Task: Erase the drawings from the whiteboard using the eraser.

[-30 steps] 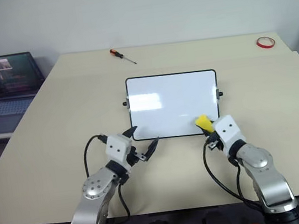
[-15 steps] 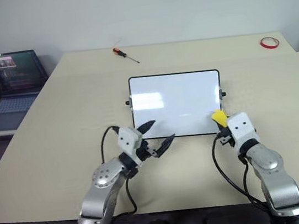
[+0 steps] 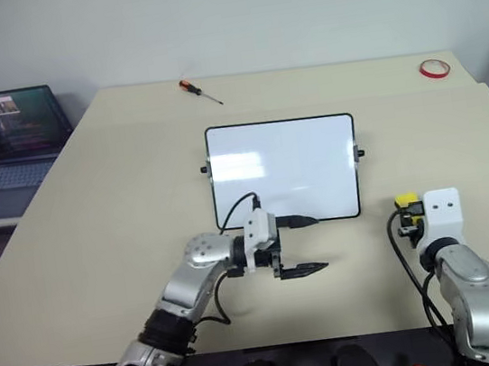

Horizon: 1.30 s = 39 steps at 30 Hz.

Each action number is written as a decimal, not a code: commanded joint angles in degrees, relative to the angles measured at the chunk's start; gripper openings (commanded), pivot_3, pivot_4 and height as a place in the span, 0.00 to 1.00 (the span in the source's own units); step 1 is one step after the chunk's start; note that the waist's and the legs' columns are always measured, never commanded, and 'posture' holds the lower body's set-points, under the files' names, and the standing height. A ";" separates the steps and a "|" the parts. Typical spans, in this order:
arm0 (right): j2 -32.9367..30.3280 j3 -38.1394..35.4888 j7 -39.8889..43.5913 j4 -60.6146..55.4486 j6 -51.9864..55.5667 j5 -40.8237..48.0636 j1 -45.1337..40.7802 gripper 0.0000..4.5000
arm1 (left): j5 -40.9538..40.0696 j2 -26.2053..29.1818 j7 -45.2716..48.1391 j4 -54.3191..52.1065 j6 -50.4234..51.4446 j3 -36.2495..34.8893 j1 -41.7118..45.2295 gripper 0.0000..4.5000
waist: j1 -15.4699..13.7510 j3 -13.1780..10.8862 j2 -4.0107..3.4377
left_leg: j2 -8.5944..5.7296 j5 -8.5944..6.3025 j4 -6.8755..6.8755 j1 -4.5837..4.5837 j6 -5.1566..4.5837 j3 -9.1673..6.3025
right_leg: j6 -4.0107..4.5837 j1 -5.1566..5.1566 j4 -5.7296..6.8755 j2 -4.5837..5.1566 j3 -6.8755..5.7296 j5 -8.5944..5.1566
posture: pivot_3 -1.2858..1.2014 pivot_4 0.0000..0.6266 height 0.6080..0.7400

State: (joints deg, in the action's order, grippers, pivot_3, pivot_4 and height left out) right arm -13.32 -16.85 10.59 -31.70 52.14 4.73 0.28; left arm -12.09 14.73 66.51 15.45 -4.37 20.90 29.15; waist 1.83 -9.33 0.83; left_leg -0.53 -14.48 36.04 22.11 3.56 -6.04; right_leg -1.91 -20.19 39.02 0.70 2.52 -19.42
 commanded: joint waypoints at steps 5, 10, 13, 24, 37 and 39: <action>-1.19 -0.49 -1.24 -0.33 2.47 1.29 -1.55 0.28 | 1.78 -1.80 1.31 3.54 -5.61 -0.16 2.53 1.00 | 0.04 0.00 0.00 | 0.00 0.00 0.00 0.00 -0.01 -0.01 | 0.00 -0.01 0.01 0.00 0.01 0.00 | 0.52 0.24 1.00; -1.18 -0.65 -1.48 0.42 2.62 1.83 -2.08 0.28 | 2.32 -1.99 0.56 3.90 -6.33 -0.44 2.21 1.00 | 0.02 0.00 0.00 | -0.01 0.00 0.00 0.01 -0.01 -0.04 | 0.00 -0.01 0.01 0.00 0.01 0.00 | 0.52 0.24 1.00; -1.09 -0.66 -1.52 1.15 2.47 1.90 -2.26 0.28 | 2.28 -1.84 0.61 3.56 -6.33 -0.45 1.96 1.00 | 0.02 0.00 0.00 | 0.00 0.00 0.01 0.00 -0.01 -0.05 | 0.00 -0.01 0.01 0.00 0.00 0.00 | 0.52 0.24 1.00; -1.28 -1.19 -2.95 3.92 0.23 1.42 -3.73 0.87 | 2.43 -1.77 0.01 3.65 -6.56 -0.91 2.19 1.00 | 0.03 0.00 -0.01 | 0.00 0.00 0.01 0.00 -0.01 -0.04 | 0.00 -0.01 0.02 0.00 0.01 0.00 | 0.52 0.24 1.00; -1.27 -2.13 -4.28 -8.15 -3.84 1.61 0.69 0.99 | 0.87 2.22 -17.34 -13.66 4.80 -11.99 -8.23 1.00 | 0.18 0.03 -0.06 | 0.07 0.00 0.00 0.01 -0.01 -0.08 | 0.00 -0.04 0.04 0.10 0.06 0.00 | 0.52 0.24 1.00; -0.78 -2.55 -4.73 -10.85 -5.17 1.23 2.98 0.99 | 0.28 2.06 -21.72 -19.20 8.70 -14.11 -12.07 1.00 | 0.14 0.03 -0.06 | 0.10 -0.01 0.00 0.04 -0.02 -0.15 | 0.00 -0.04 0.00 0.18 0.08 -0.01 | 0.52 0.24 1.00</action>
State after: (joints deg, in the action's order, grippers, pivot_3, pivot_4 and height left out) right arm -14.27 -18.25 6.21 -38.88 48.94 5.83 2.84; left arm -10.70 16.93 48.16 1.39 2.07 8.44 17.83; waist 1.97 -9.30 0.78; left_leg -0.43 -14.49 36.04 22.16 3.54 -6.21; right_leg -1.91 -20.24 39.01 0.90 2.61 -19.42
